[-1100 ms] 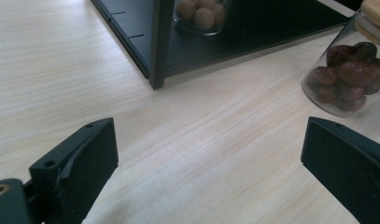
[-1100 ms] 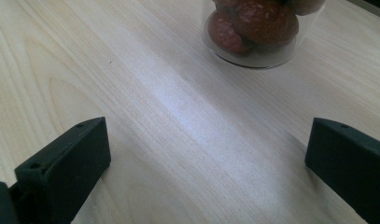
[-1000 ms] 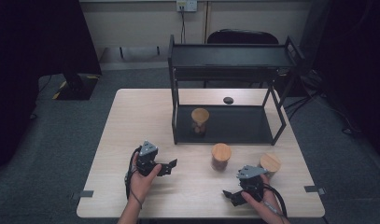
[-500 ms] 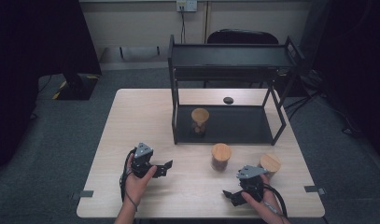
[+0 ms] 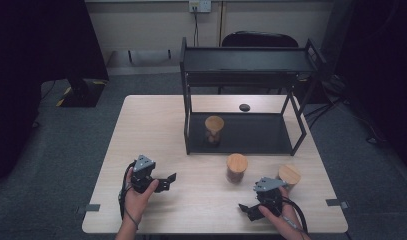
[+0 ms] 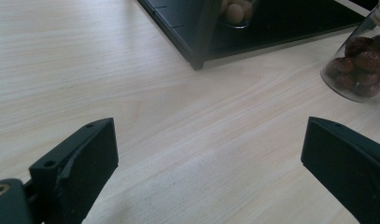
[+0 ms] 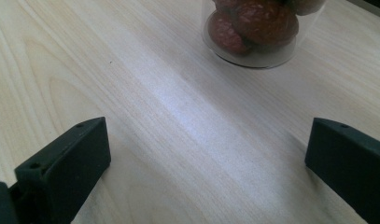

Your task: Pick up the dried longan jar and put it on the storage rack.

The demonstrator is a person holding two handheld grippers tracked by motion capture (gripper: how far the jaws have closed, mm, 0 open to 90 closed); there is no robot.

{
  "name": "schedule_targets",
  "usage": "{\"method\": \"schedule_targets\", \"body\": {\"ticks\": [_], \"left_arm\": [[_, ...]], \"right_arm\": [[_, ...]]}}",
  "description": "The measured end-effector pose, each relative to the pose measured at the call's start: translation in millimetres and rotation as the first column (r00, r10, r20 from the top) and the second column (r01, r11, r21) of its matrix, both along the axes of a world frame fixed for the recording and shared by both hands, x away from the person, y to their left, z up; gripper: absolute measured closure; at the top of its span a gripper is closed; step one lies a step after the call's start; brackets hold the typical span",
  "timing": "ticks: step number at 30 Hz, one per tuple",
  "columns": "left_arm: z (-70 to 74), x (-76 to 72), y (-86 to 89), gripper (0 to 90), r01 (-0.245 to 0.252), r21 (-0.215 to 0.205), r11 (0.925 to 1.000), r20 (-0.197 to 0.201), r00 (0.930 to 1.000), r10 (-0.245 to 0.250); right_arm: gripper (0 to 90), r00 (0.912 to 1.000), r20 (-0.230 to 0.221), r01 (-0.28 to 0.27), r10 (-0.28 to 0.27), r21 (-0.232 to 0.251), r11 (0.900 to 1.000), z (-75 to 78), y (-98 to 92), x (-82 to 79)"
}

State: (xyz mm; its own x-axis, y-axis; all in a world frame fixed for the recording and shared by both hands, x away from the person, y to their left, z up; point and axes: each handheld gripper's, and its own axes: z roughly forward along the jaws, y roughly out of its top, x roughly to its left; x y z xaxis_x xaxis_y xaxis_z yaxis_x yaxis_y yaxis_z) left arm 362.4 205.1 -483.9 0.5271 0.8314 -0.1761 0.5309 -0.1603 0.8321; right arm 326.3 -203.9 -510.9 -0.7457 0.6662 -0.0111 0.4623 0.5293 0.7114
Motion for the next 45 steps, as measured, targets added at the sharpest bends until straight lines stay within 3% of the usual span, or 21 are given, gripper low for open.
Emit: {"method": "schedule_targets", "body": {"ticks": [6, 22, 33, 35, 38, 40, 45], "left_arm": [[-1.4, -3.9, 8.0, 3.6, -0.015, 0.008, 0.9999, -0.004, 0.9999, 0.015], [-14.1, -7.3, 18.6, 3.6, -0.025, 0.129, 0.9913, -0.057, 0.9978, 0.033], [-19.3, -10.7, 23.7, 3.6, -0.027, 0.202, 0.9789, -0.077, 0.9961, 0.043], [-20.1, -11.6, 23.5, 3.6, -0.016, 0.23, 0.9731, -0.078, 0.9963, 0.035], [-21.2, -12.5, 23.0, 3.6, -0.007, 0.234, 0.9721, -0.083, 0.9962, 0.027], [-22.2, -13.2, 23.1, 3.7, 0.001, 0.261, 0.9652, -0.086, 0.9961, 0.022], [-23.7, -14.6, 24.2, 3.7, 0.008, 0.269, 0.9632, -0.094, 0.9955, 0.018]], "right_arm": [[0.0, 1.0, 0.0, 0.0, 0.0, 0.0, 1.0, 0.0, 0.0, 0.0], [0.0, 1.0, 0.0, 0.0, 0.0, 0.0, 1.0, 0.0, 0.0, 0.0], [0.0, 1.0, 0.0, 0.0, 0.0, 0.0, 1.0, 0.0, 0.0, 0.0], [0.0, 1.0, 0.0, 0.0, 0.0, 0.0, 1.0, 0.0, 0.0, 0.0], [0.0, 1.0, -0.001, 0.0, 0.0, 0.0, 1.0, 0.1, 0.0, 0.1], [0.0, 1.0, -0.001, -0.002, 0.002, -0.001, 1.0, 0.2, 0.0, 0.2], [0.0, 1.0, -0.002, -0.002, 0.002, -0.002, 1.0, 0.2, 0.0, 0.3]]}}
